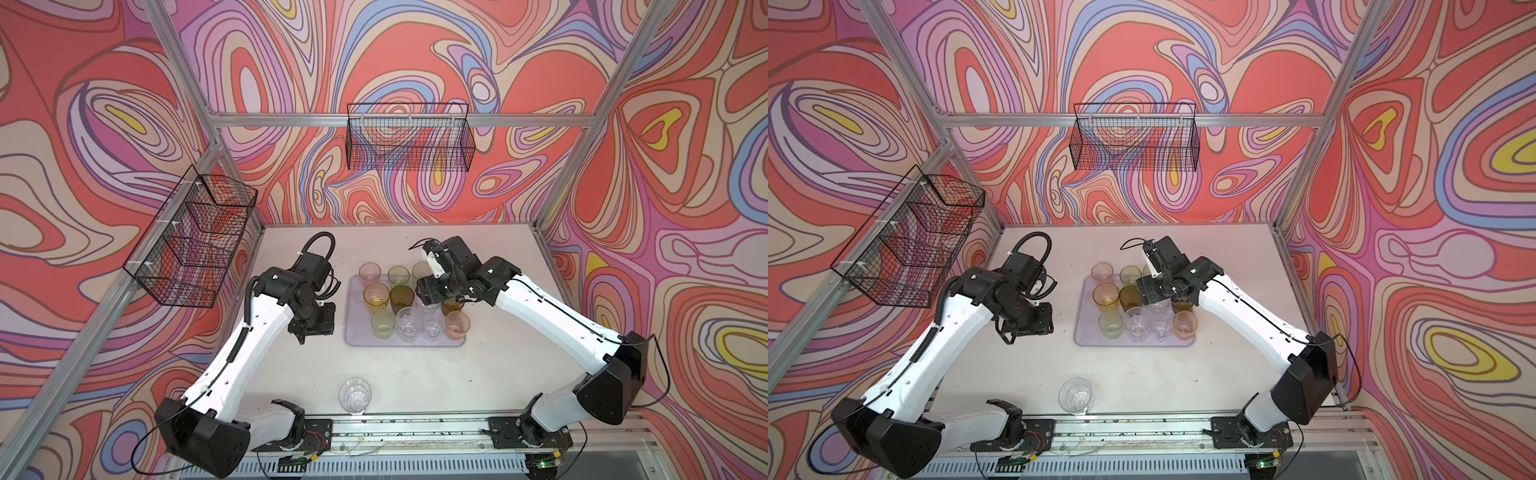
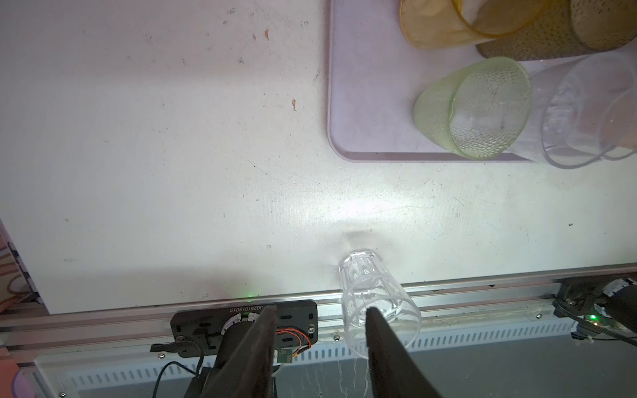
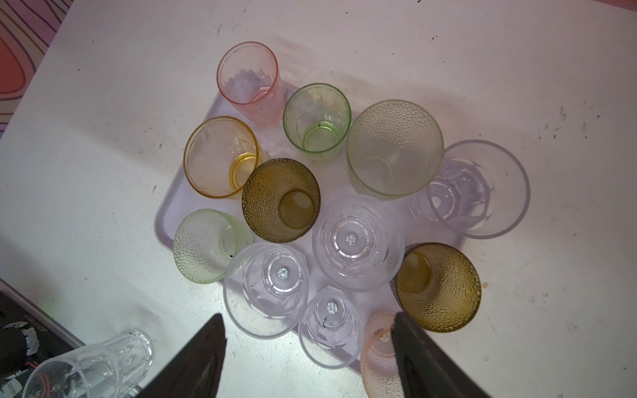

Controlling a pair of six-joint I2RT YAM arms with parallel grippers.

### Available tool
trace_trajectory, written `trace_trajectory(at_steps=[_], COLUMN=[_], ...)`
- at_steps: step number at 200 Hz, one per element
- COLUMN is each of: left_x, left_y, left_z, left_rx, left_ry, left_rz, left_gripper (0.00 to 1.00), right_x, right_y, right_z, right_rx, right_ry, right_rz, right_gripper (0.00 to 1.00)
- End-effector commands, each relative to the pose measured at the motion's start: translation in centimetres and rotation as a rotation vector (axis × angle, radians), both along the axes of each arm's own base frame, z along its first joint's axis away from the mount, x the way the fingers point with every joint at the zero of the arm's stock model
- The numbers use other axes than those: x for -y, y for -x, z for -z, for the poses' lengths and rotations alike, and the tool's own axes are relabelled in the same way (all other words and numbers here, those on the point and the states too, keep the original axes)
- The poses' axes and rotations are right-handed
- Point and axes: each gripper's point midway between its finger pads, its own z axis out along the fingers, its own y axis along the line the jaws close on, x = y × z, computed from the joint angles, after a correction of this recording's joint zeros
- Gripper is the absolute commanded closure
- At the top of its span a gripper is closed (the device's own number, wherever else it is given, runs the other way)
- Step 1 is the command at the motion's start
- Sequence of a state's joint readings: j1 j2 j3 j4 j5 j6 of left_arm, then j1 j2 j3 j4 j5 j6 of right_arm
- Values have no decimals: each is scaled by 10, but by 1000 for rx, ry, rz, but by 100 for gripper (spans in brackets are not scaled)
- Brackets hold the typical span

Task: Place the glasses into the tray
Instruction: Pick up the glass from the bottom-center of the table.

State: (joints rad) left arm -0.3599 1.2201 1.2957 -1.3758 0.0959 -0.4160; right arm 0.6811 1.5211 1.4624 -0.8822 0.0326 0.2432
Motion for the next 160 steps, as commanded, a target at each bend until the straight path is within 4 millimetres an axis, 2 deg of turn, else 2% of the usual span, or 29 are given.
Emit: trace_trajectory(at_steps=[1,81,160], left_x=[-6,-3,16], left_y=[26,84,104], left_z=[7,36,70], left_rx=[-62,-145,-182], left_ry=[-20,16,51], left_rz=[-49,-114,-128], left_gripper=[53,55,57], right_x=[-3,-1,-3], right_y=[-7,-6,-7], right_z=[-5,-5,-6], right_rx=[8,8,6], right_ry=[-21,-15,-21], right_rz=[17,24,23], right_gripper=[21,21,21])
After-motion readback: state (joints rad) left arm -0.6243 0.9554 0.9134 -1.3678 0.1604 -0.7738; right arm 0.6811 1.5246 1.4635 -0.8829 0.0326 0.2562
